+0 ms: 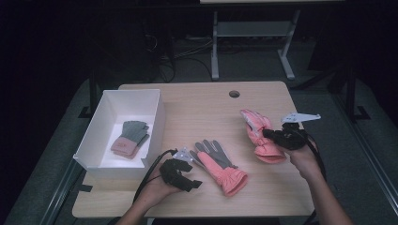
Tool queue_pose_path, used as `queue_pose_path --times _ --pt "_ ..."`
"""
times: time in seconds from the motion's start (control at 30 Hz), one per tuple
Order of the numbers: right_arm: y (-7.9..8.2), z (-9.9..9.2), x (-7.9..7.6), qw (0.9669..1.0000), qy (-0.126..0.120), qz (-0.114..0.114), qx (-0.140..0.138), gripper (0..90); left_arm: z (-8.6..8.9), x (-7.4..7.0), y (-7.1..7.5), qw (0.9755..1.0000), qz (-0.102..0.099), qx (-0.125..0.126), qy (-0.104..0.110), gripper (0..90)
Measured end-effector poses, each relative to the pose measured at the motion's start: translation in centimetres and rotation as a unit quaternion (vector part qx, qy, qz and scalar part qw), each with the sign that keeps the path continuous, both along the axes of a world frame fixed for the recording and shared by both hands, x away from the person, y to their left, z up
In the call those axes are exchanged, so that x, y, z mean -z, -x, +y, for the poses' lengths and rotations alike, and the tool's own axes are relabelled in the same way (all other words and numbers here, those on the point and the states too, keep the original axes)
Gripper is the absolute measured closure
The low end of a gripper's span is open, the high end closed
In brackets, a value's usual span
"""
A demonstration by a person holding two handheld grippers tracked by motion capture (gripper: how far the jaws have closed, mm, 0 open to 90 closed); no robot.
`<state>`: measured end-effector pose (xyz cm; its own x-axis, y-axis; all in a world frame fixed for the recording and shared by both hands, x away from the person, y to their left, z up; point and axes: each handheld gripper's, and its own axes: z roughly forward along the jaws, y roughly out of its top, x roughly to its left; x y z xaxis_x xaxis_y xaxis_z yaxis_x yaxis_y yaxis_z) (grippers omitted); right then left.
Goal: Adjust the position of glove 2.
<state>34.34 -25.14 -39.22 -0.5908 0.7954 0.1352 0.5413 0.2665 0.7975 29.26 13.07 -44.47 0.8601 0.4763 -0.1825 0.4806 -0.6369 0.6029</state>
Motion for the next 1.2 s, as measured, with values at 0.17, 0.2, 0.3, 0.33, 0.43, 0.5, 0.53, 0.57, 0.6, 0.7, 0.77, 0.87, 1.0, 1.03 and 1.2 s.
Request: queue_pose_path --times 0.17,0.2,0.3,0.33,0.43,0.5,0.53,0.57,0.6,0.7,0.77,0.87,1.0,1.03,1.2 --pt "0.4 0.6 -0.3 0.9999 -0.002 -0.004 -0.017 90.0 0.1 -0.1 -0.1 1.0000 -0.003 0.006 -0.006 26.9" --pt "0.5 0.8 -0.4 0.9998 -0.003 -0.004 -0.019 90.0 0.1 -0.1 -0.1 1.0000 -0.003 0.006 -0.006 26.9" --pt "0.7 1.2 -0.6 0.9996 -0.007 -0.004 -0.029 90.0 0.1 -0.1 0.0 1.0000 -0.004 0.002 -0.002 26.9" --pt "0.8 1.4 -0.7 0.9994 -0.007 -0.007 -0.032 90.0 0.0 0.0 0.0 1.0000 -0.003 -0.002 0.000 26.9" --pt "1.1 1.9 -1.0 0.9989 -0.009 -0.010 -0.045 90.0 0.1 0.0 0.0 1.0000 -0.004 -0.003 0.002 26.8" --pt "1.3 2.3 -1.2 0.9985 -0.011 -0.011 -0.053 90.0 0.1 -0.1 -0.1 1.0000 -0.004 0.000 -0.002 26.7" --pt "1.4 2.5 -1.3 0.9982 -0.012 -0.010 -0.057 90.0 0.1 -0.1 -0.1 1.0000 -0.006 0.004 -0.005 26.7" --pt "1.5 2.7 -1.4 0.9980 -0.012 -0.012 -0.061 90.0 0.1 -0.1 -0.1 1.0000 -0.007 0.002 -0.004 26.6" --pt "1.6 3.0 -1.5 0.9978 -0.013 -0.011 -0.065 90.0 0.1 -0.1 -0.1 1.0000 -0.006 0.003 -0.005 26.6" --pt "1.9 3.7 -1.7 0.9967 -0.018 -0.014 -0.077 90.0 0.0 -0.1 0.0 1.0000 -0.007 0.000 -0.001 26.4" --pt "2.0 4.1 -1.9 0.9961 -0.018 -0.017 -0.085 90.0 0.1 -0.1 0.0 1.0000 -0.007 0.001 -0.002 26.4" --pt "2.2 4.8 -2.1 0.9949 -0.020 -0.018 -0.098 90.0 0.1 -0.1 0.0 1.0000 -0.004 -0.007 0.004 26.4" --pt "2.5 5.9 -2.1 0.9925 -0.021 -0.017 -0.120 90.0 0.1 -0.2 0.0 1.0000 -0.005 -0.005 0.002 26.4" --pt "2.7 6.3 -2.2 0.9914 -0.021 -0.016 -0.128 90.0 0.1 -0.2 0.0 1.0000 -0.003 -0.006 0.003 26.4" --pt "3.1 7.8 -2.2 0.9874 -0.022 -0.014 -0.156 90.0 0.1 -0.2 0.1 1.0000 -0.005 -0.006 0.003 26.4"
